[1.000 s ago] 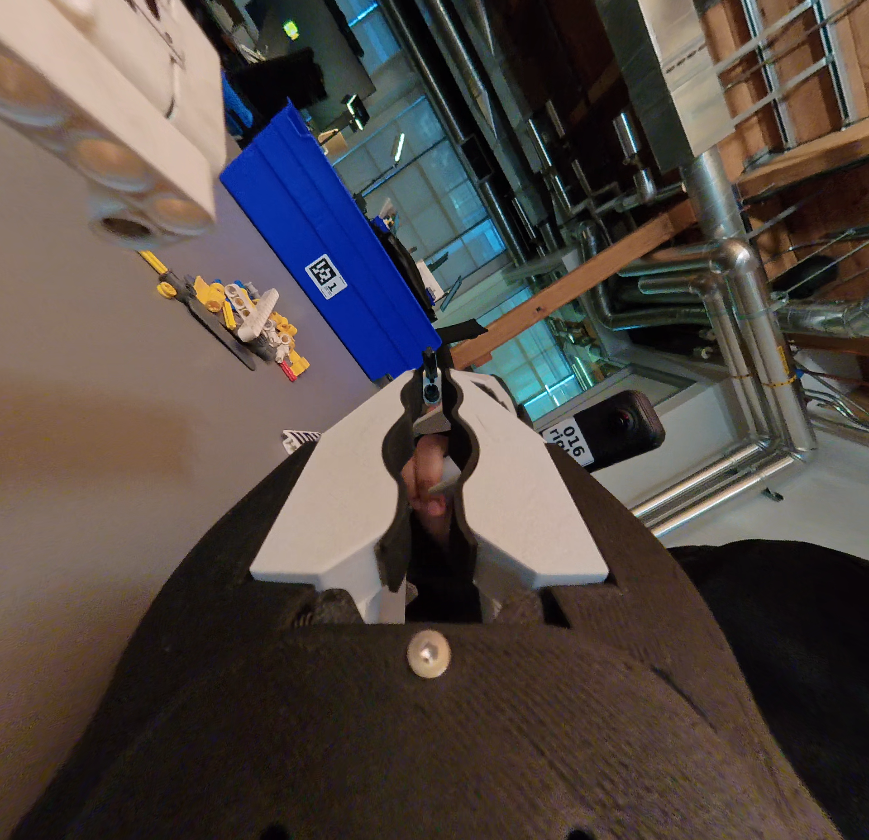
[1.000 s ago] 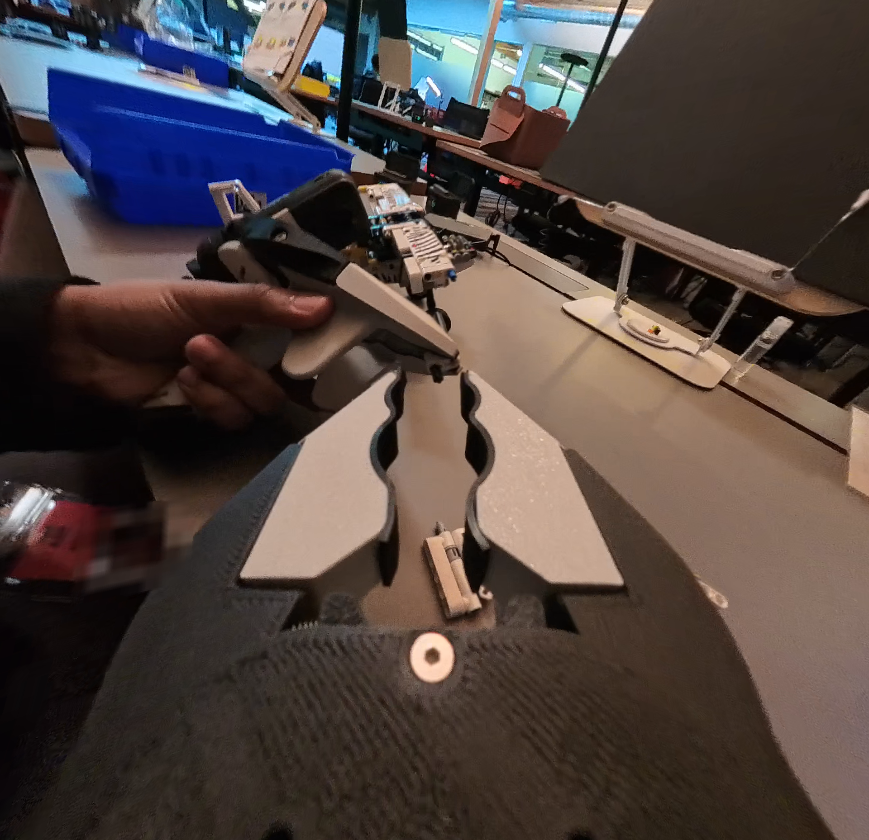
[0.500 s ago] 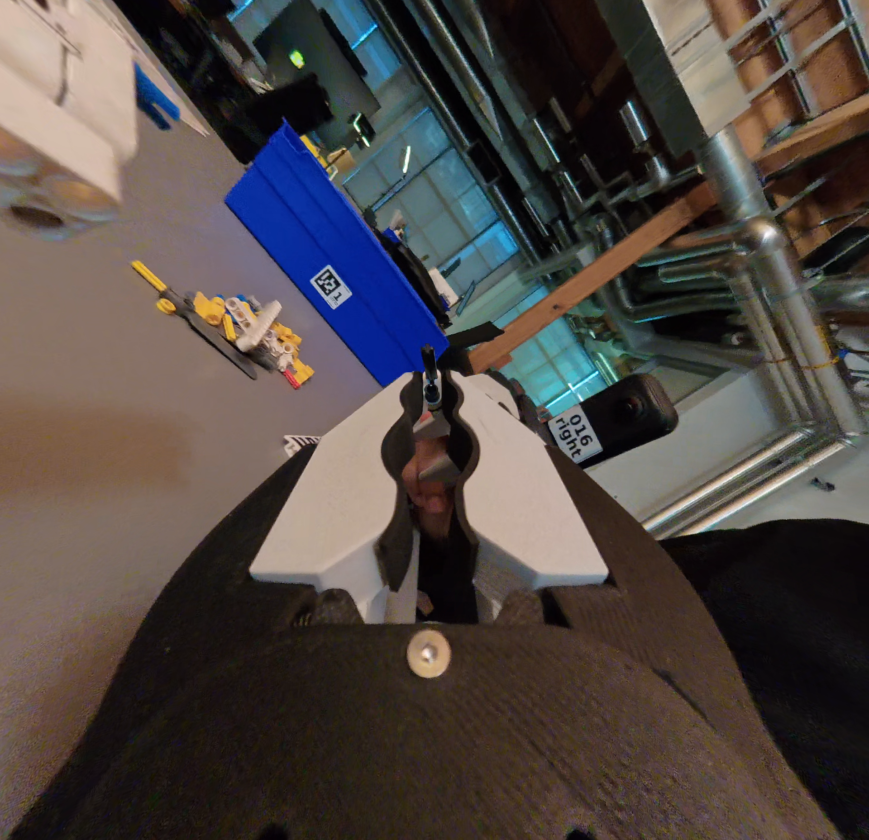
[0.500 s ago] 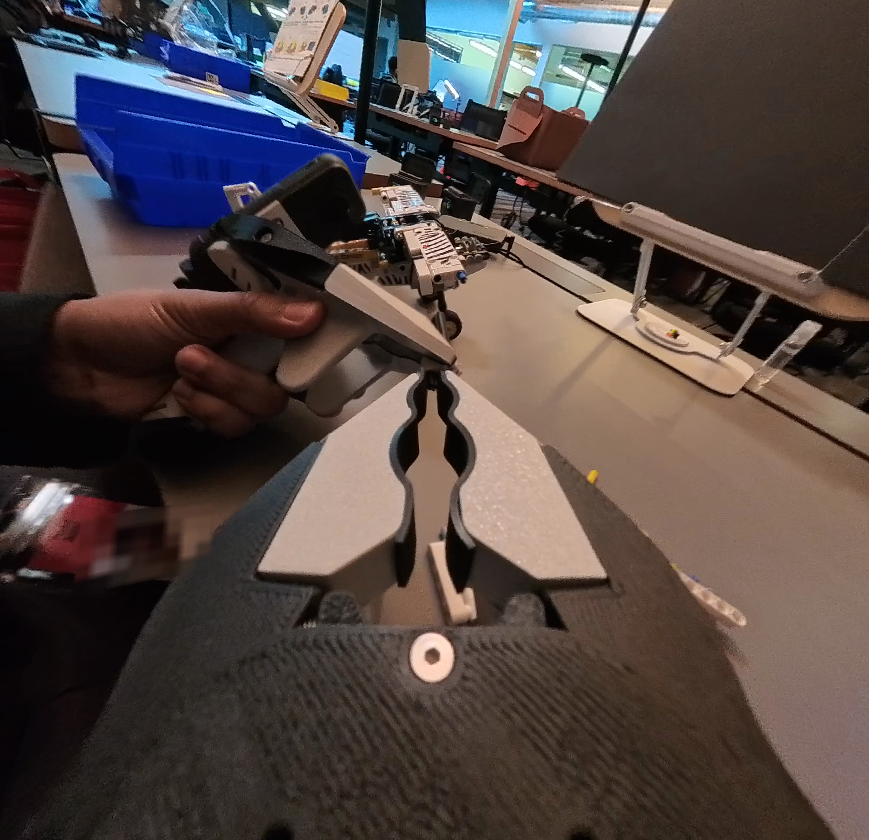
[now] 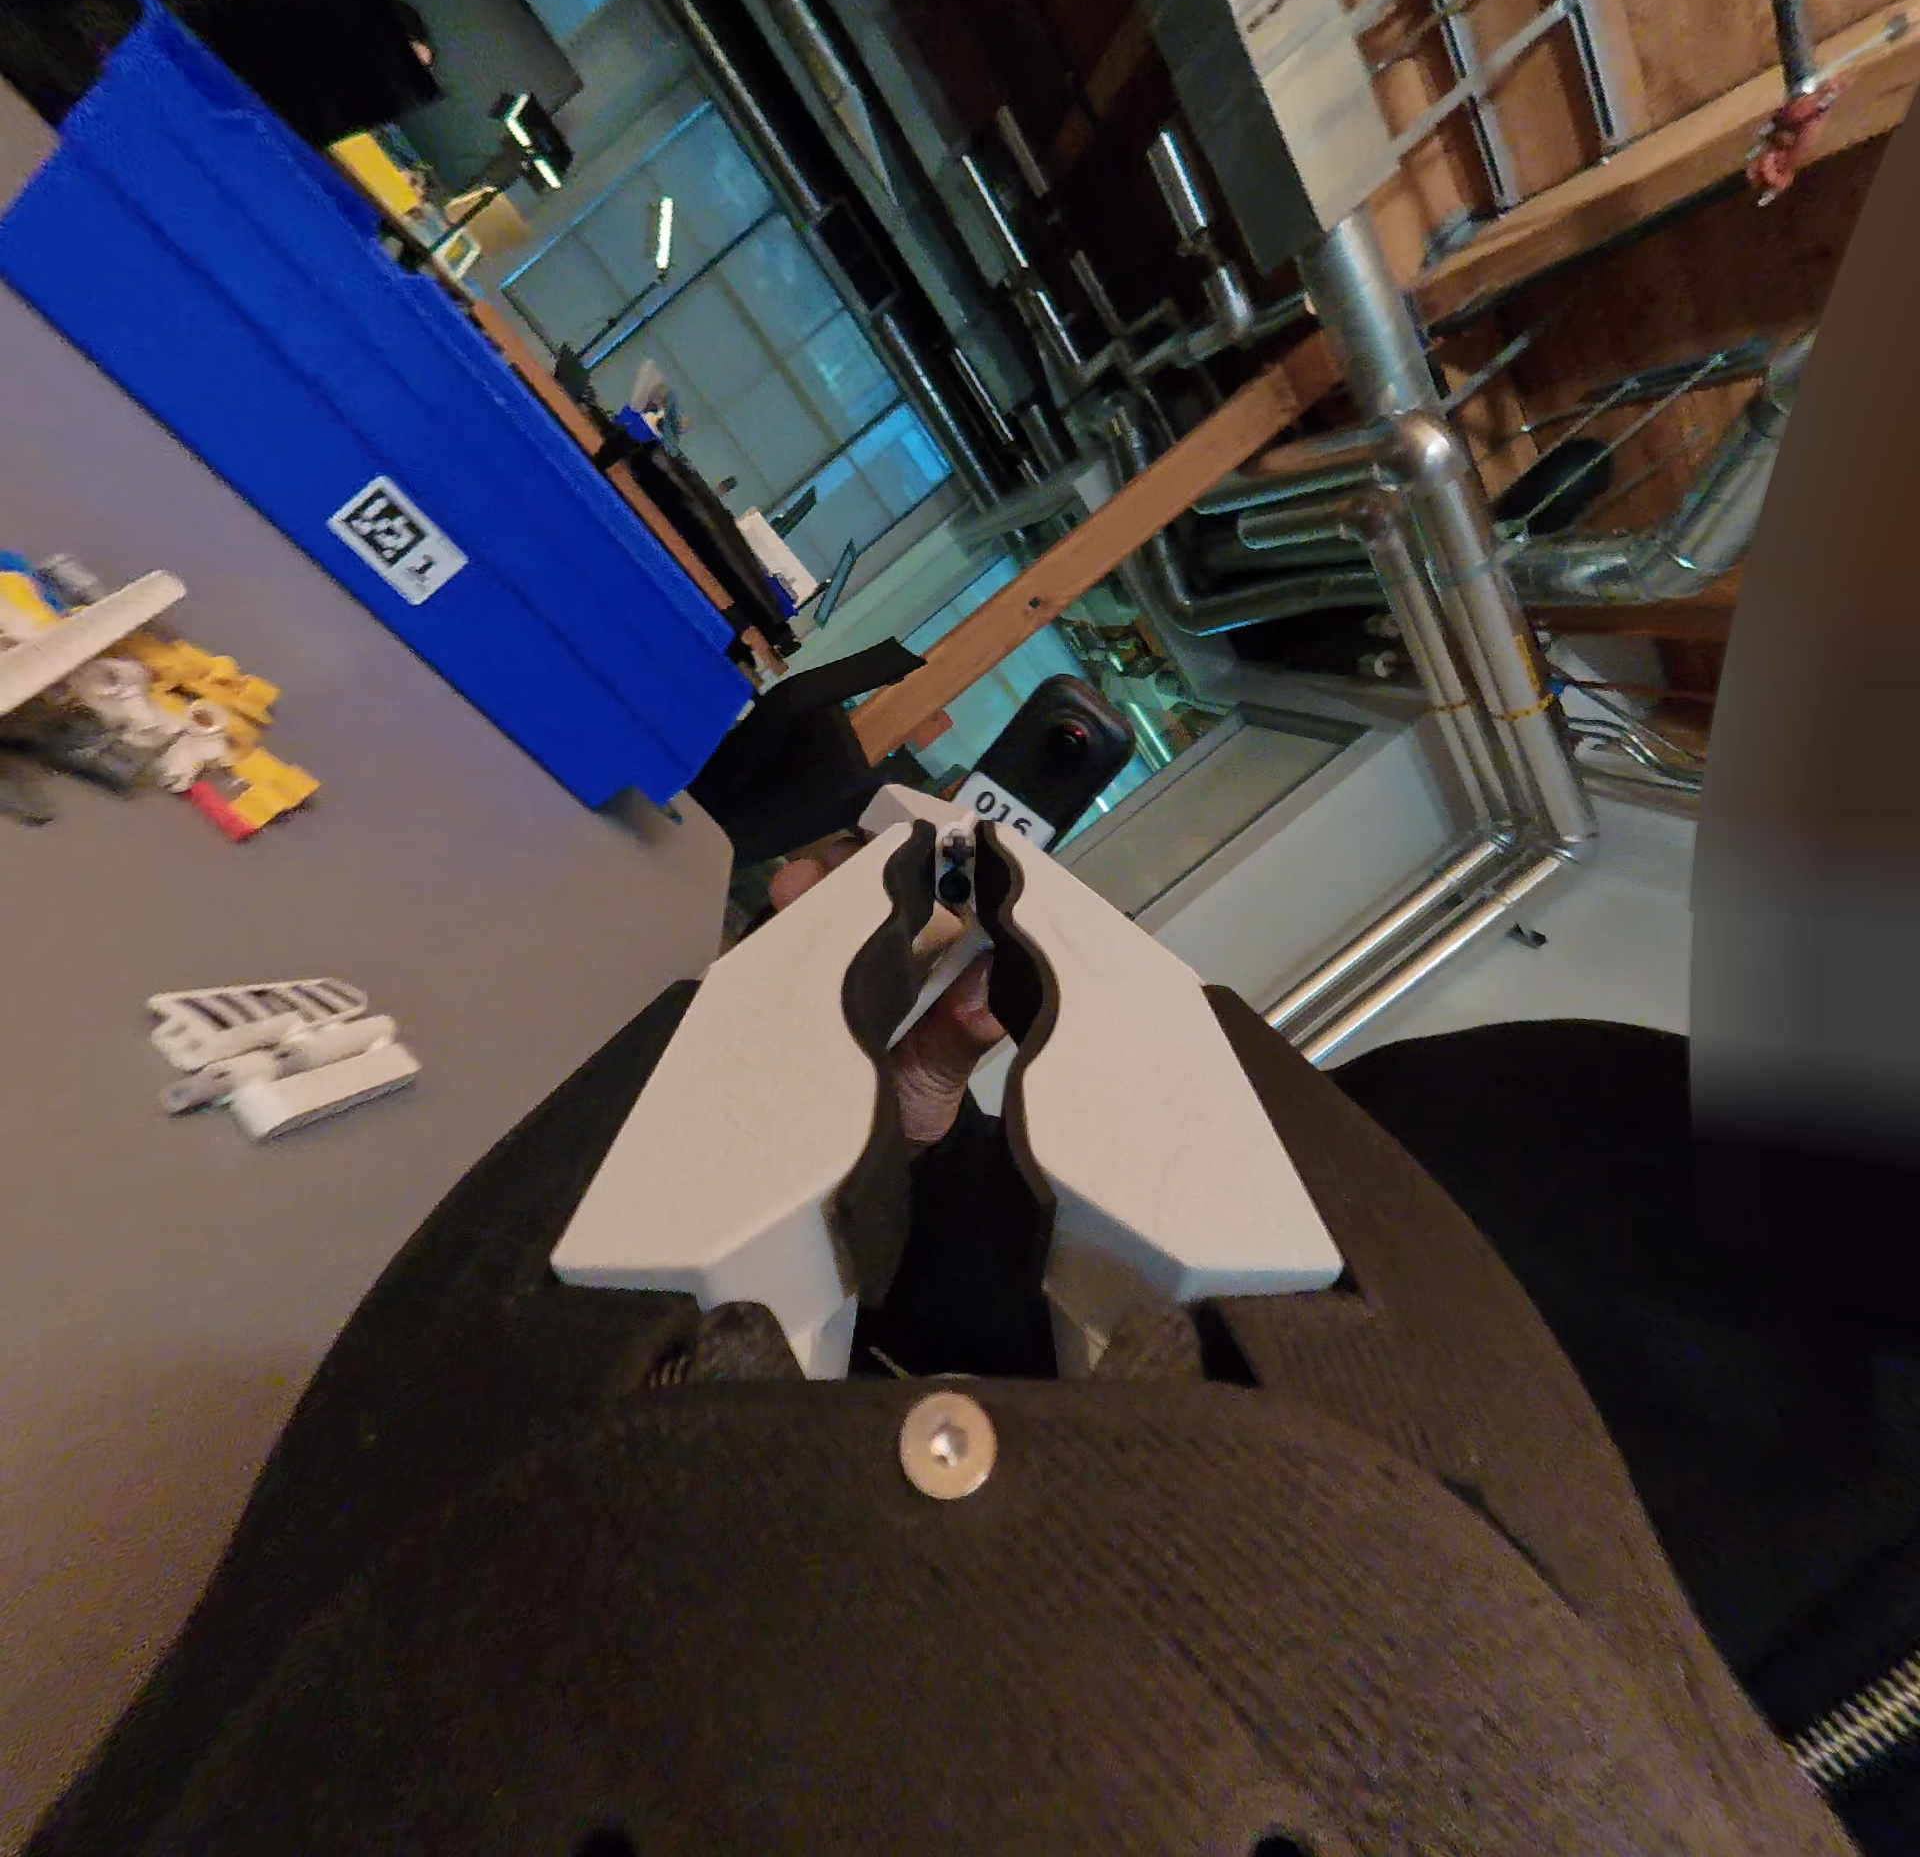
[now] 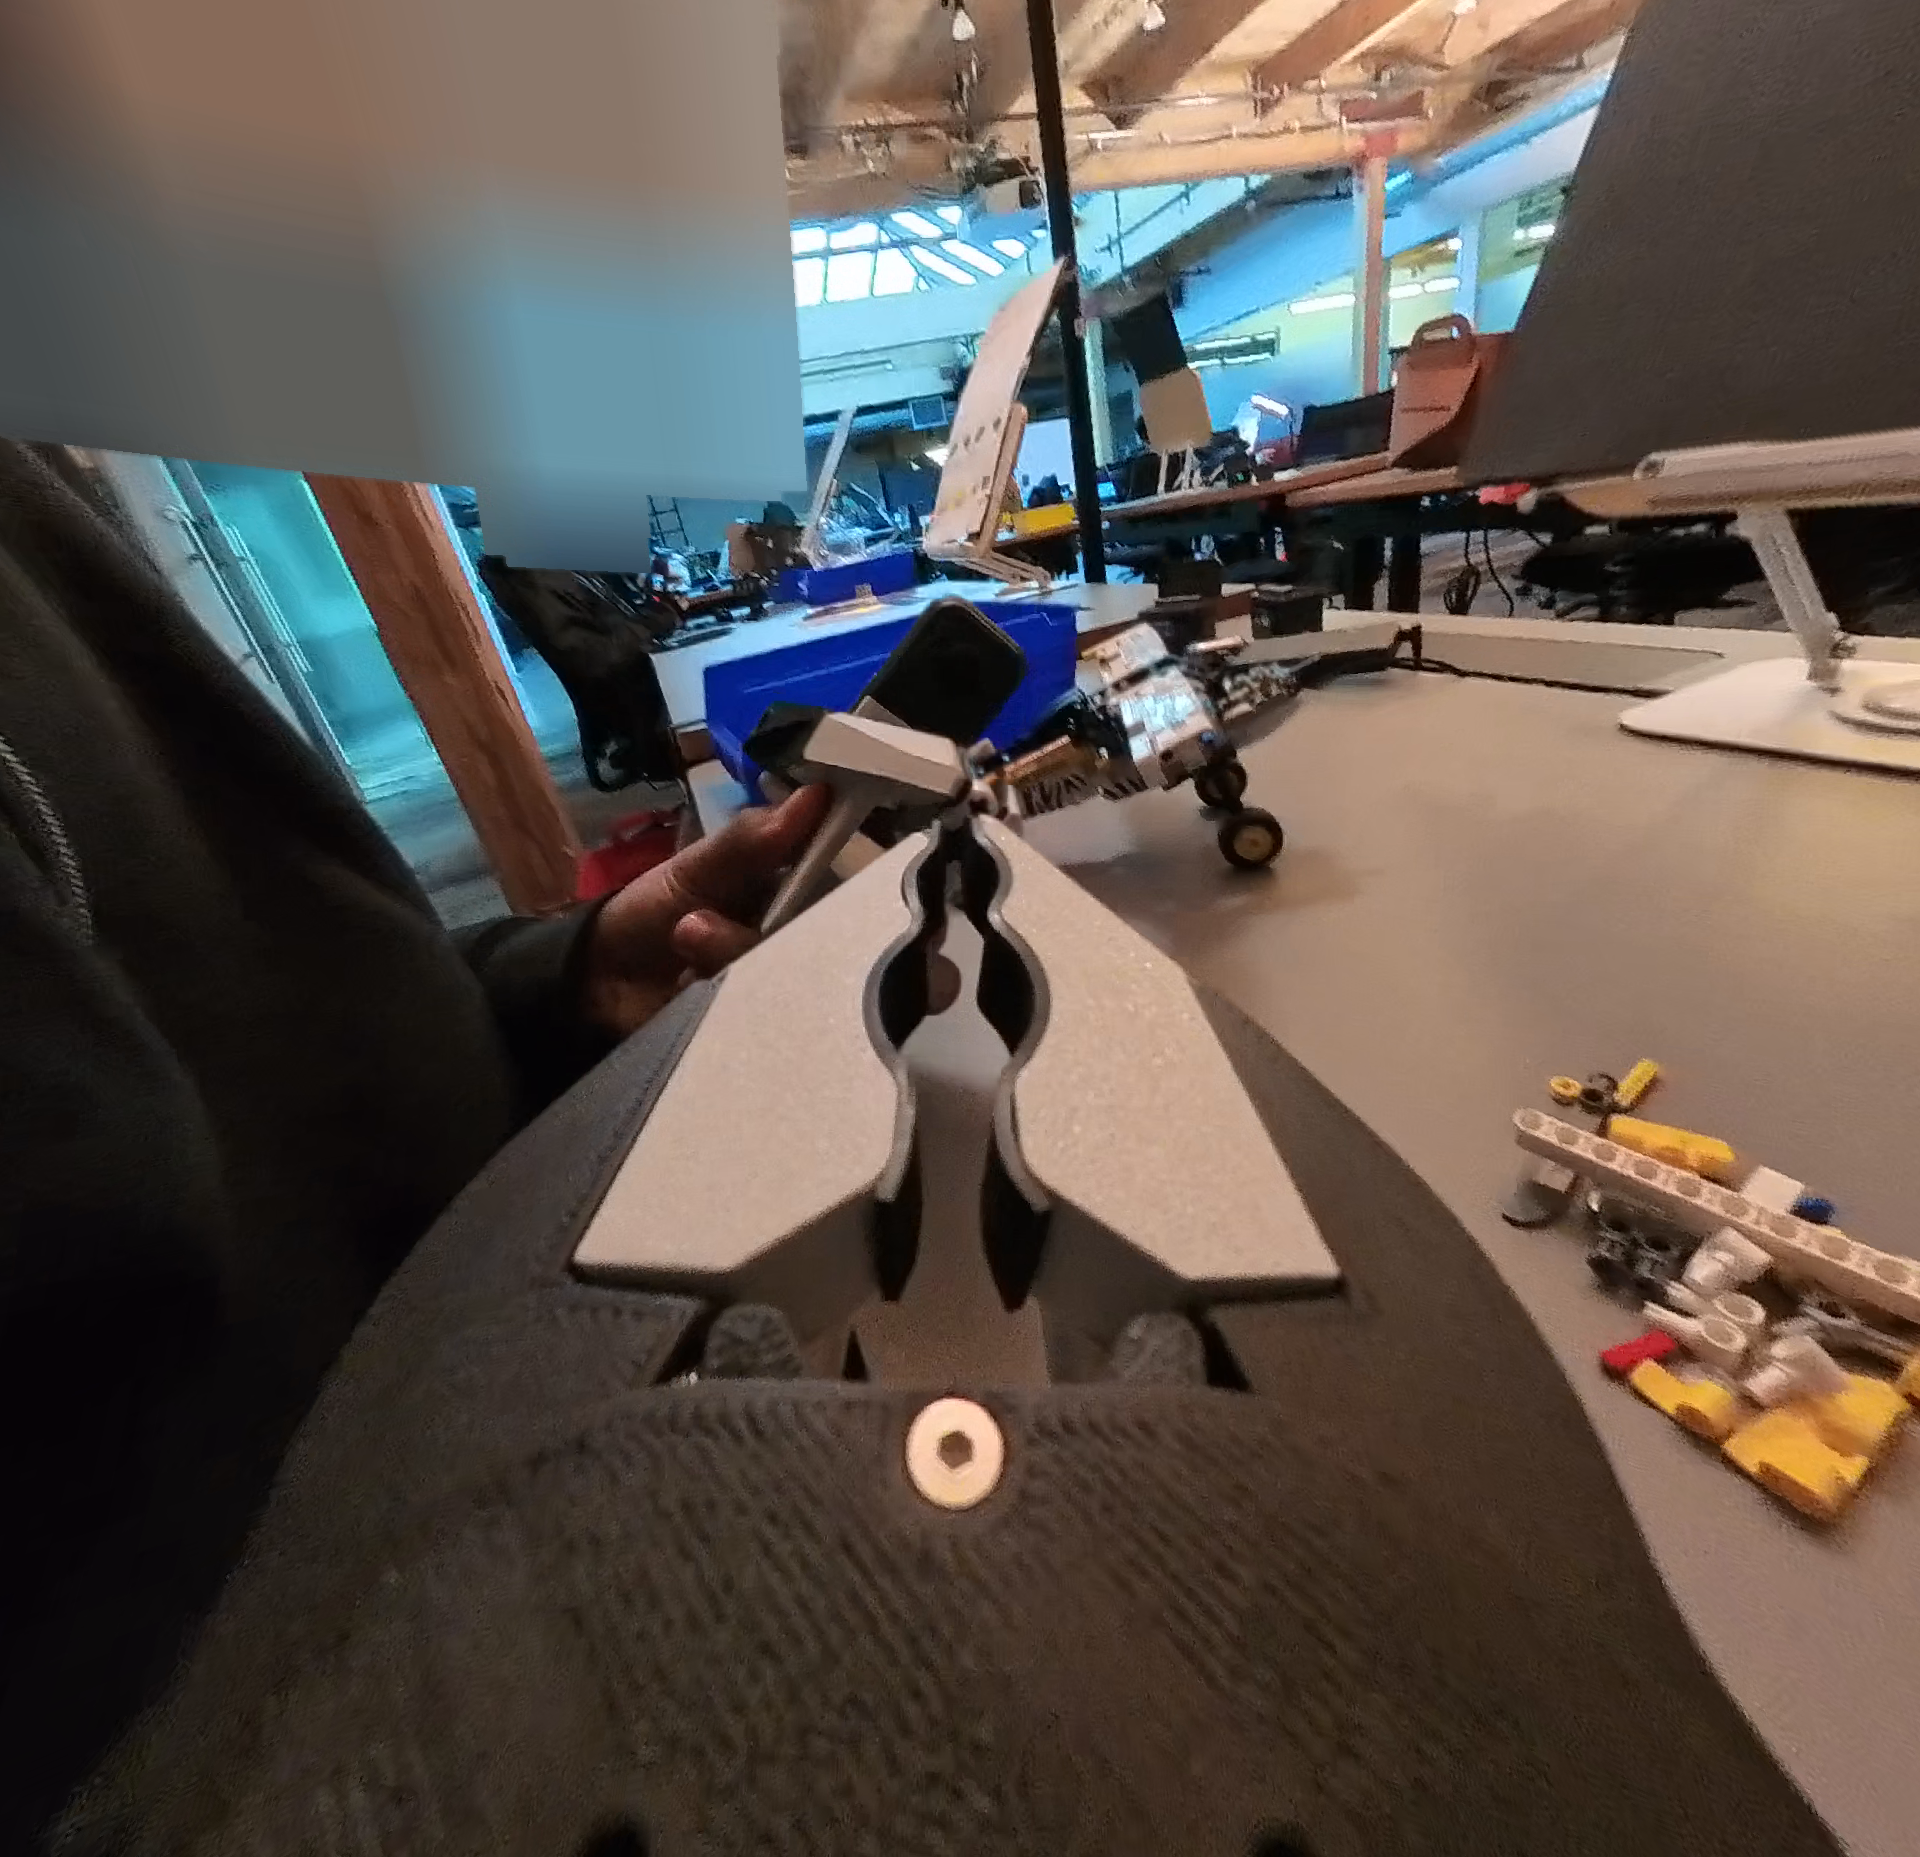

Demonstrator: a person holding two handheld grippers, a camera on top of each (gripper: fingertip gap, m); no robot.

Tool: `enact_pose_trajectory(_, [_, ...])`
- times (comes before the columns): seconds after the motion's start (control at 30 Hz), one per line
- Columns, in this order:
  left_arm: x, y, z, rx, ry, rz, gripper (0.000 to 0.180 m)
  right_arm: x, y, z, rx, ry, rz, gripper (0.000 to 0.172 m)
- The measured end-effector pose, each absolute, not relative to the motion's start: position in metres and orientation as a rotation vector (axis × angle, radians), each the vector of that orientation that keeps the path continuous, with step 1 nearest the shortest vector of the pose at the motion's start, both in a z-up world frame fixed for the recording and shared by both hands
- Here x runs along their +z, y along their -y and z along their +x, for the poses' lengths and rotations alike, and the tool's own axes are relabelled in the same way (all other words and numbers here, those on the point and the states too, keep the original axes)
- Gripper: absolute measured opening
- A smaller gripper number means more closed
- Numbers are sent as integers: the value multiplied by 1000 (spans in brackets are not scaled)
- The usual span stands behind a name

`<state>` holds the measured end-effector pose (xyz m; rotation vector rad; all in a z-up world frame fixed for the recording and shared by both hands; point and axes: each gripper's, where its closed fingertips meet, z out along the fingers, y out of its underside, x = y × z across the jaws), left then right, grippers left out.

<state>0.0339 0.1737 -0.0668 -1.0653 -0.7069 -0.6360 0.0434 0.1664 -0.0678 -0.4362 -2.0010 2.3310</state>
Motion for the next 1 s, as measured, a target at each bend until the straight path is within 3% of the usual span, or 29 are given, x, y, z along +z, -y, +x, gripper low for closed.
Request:
enact_pose_trajectory(0.2, [-55, -174, 40, -643, 667, -1058, 5, -53, -180, 47, 2375, 1945, -437, 0])
enact_pose_trajectory(0.3, [-58, -92, -8, -522, 814, -811, 2, -33, -251, 30, 2602, 1622, -640, 0])
enact_pose_trajectory(0.47, [-62, -111, 5, -440, 803, -921, 3, -78, -200, 12, 2140, 1948, -675, 1])
enact_pose_trajectory(0.57, [-66, -107, -3, -511, 864, -795, 3, -78, -157, 10, 1919, 1888, -576, 33])
enact_pose_trajectory(0.7, [-69, -114, 1, -563, 889, -733, 4, -75, -119, 10, 1683, 1805, -423, 41])
enact_pose_trajectory(0.8, [-66, -118, 5, -607, 900, -660, 4, -77, -111, 7, 1576, 1797, -417, 37])
enact_pose_trajectory(0.87, [-66, -121, 8, -616, 907, -637, 4, -75, -109, 11, 1584, 1798, -395, 20])
enact_pose_trajectory(1.0, [-62, -125, 14, -647, 892, -611, 4, -71, -111, 18, 1576, 1803, -342, 19])
